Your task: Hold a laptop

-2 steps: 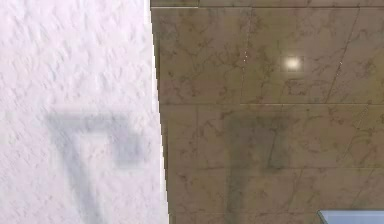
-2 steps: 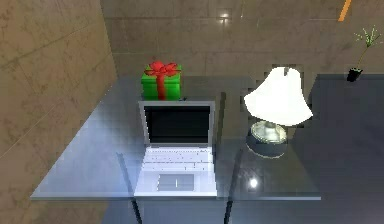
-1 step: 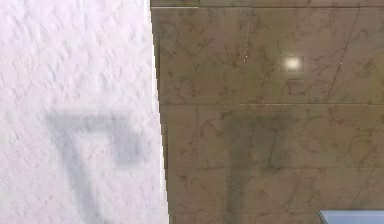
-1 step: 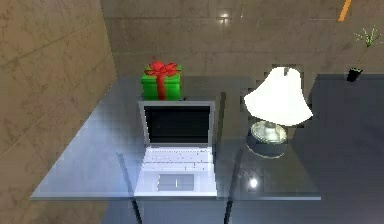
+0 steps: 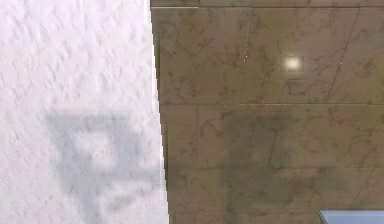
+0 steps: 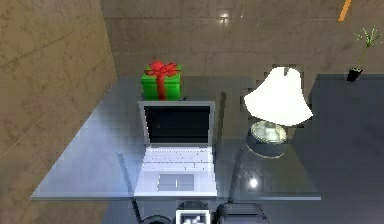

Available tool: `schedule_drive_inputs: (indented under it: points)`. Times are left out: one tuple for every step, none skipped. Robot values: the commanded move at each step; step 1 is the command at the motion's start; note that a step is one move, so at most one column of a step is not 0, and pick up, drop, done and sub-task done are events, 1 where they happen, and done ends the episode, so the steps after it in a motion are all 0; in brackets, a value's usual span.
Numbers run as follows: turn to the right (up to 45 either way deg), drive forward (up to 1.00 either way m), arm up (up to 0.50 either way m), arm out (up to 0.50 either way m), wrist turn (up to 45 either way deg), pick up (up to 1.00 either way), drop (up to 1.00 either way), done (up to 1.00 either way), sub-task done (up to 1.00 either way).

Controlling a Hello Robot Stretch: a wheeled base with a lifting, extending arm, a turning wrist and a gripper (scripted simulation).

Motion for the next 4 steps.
schedule_drive_inputs:
  points:
    - [0.0,0.00,0.00,0.16,0.0,0.00,0.00,0.00,0.00]
    - [0.0,0.00,0.00,0.00,45.0,0.00,0.00,0.00,0.00]
    - [0.0,0.00,0.00,0.00,45.0,0.00,0.00,0.00,0.00]
    - [0.0,0.00,0.00,0.00,45.0,0.00,0.00,0.00,0.00]
